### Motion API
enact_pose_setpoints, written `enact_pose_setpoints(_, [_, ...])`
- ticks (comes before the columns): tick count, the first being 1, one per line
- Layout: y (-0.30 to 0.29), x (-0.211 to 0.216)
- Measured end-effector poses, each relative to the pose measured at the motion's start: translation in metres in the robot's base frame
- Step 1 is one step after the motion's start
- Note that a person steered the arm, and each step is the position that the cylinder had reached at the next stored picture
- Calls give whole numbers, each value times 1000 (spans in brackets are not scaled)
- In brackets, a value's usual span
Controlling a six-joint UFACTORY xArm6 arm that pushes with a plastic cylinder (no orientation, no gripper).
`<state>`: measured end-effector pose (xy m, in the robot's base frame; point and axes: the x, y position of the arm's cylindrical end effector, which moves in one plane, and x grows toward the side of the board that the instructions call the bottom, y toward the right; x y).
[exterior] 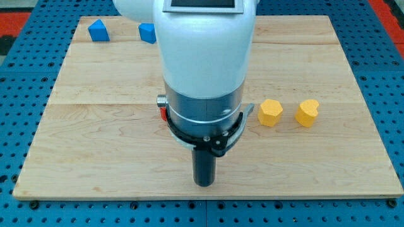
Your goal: Point your arm to the red star
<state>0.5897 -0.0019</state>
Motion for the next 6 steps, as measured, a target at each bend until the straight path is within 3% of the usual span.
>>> enact_pose_setpoints(2, [16, 3])
enact_pose_setpoints(4, [25, -25])
enact_pose_setpoints(6, [40, -109])
